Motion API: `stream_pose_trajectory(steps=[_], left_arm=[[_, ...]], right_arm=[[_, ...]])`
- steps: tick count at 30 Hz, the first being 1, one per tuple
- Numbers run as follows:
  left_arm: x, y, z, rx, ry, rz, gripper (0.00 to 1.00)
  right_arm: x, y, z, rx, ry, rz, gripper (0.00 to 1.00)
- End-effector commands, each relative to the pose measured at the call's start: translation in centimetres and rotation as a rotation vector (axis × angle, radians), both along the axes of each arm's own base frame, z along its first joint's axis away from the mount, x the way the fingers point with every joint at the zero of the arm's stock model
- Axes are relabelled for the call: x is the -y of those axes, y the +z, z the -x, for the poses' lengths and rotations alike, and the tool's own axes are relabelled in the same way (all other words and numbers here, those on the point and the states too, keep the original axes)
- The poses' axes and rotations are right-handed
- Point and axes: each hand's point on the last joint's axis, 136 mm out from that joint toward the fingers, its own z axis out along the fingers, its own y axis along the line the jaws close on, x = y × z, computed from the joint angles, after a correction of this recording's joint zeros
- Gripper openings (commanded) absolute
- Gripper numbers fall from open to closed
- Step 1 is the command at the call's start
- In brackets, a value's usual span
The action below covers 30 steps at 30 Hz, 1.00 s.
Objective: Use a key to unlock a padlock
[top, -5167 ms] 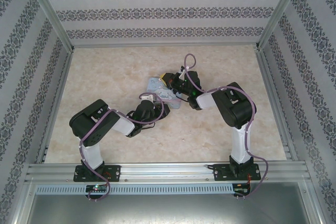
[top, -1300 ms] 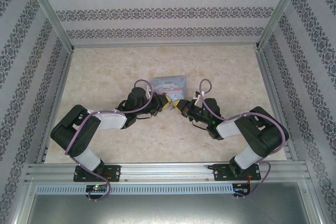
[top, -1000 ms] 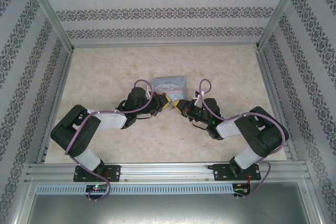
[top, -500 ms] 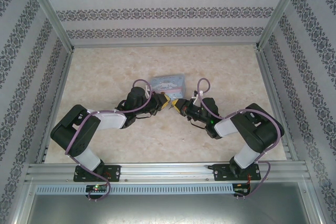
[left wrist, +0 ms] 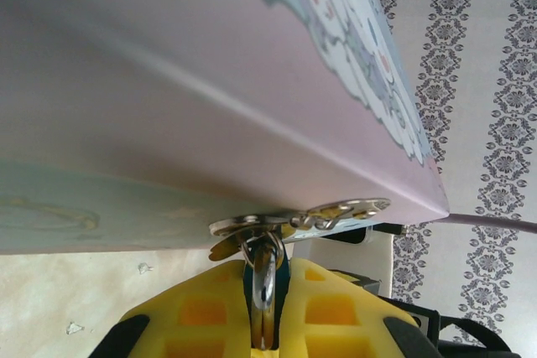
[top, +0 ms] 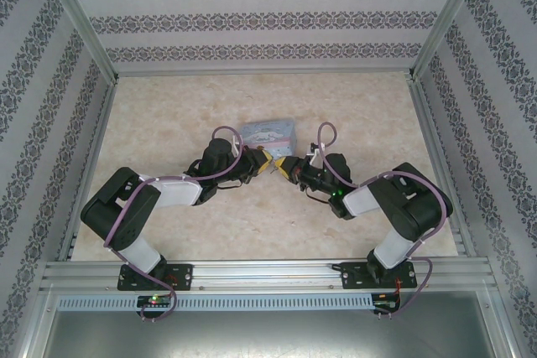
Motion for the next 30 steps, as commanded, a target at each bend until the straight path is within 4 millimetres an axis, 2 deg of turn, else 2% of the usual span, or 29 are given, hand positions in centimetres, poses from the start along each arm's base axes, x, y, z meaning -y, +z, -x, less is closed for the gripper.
stream_pose_trajectory(steps=[1, 7, 13, 21, 30], left_arm=[[2.3, 5.6, 1.2, 0.149, -0.147, 0.119, 0.0], [3.0, 7.2, 1.4, 0.178, -0.184, 0.177, 0.0], [3.2, 8.0, 1.7, 0.186, -0.208, 0.203, 0.0], [3.4, 7.5, 1.6, 0.174, -0.214, 0.199, 0.0], [3.3, 4.9, 1.1, 0.121, -0.182, 0.153, 0.0]], right_arm=[[-0.1, 2.2, -1.6, 0.062, -0.016, -0.05, 0.0], [-0.2, 2.7, -2.0, 0.069, -0.011, -0.061, 0.0], [0.8, 2.2, -2.3, 0.055, -0.028, -0.055, 0.0], [0.2, 2.3, -2.3, 0.053, 0.012, -0.07, 0.0], [-2.3, 4.2, -1.3, 0.101, 0.138, -0.1, 0.0]])
